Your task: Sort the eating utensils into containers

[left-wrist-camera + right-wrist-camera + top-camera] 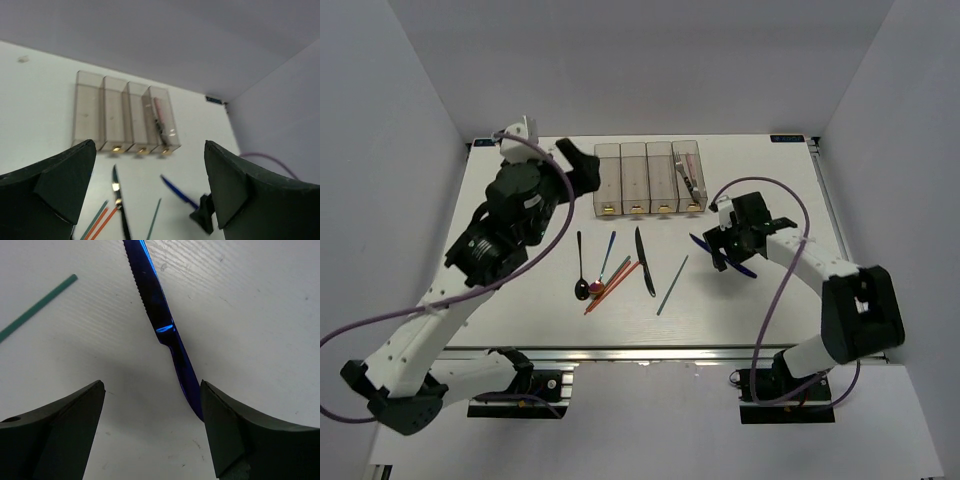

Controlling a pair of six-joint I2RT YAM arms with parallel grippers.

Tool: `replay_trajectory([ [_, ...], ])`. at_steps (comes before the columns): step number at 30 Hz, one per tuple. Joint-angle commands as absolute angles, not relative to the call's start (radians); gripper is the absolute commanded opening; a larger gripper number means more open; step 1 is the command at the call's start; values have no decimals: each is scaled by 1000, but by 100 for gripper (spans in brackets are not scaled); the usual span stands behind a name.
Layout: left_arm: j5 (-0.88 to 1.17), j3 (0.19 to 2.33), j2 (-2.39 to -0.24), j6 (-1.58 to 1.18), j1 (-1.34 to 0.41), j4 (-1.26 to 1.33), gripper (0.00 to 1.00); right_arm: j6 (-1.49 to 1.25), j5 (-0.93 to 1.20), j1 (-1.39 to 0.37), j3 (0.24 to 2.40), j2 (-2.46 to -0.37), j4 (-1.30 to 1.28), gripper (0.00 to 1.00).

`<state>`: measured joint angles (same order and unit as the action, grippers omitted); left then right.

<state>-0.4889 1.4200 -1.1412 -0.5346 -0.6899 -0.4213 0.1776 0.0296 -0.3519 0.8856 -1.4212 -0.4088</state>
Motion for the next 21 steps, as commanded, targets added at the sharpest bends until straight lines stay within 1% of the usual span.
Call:
replay_trajectory([
  [1,-480,1307,-1113,-503,-690,-709,98,261,78,-315,962,-1538,-454,80],
  [3,-501,1283,-1066,-477,-690,-768,98,264,81,-295,986,-1568,-477,79],
  [5,-524,1231,-987,-440,-690,-814,98,261,42,-284,1005,-1613,-485,77],
  [6,-538,1212,-959,-434,-690,-824,98,271,35,-282,1024,-1626,-489,73],
  [11,-548,1095,-822,-399,-689,-821,98,287,72,-279,1048,-1732,-495,67],
  [12,-554,1063,-815,-400,-690,-822,98,285,65,-278,1057,-1752,-512,63],
  [14,-577,1036,-804,-402,-690,-821,98,273,51,-278,1055,-1786,-532,57],
  [15,-586,1011,-796,-400,-690,-819,98,270,22,-278,1055,-1811,-549,49],
  [17,-600,990,-782,-400,-690,-798,98,256,-9,-279,1048,-1830,-546,44],
  [18,-592,974,-767,-399,-690,-789,98,253,-34,-278,1042,-1832,-540,35],
  [21,-594,960,-749,-399,-690,-772,98,235,-38,-281,1029,-1830,-537,16],
])
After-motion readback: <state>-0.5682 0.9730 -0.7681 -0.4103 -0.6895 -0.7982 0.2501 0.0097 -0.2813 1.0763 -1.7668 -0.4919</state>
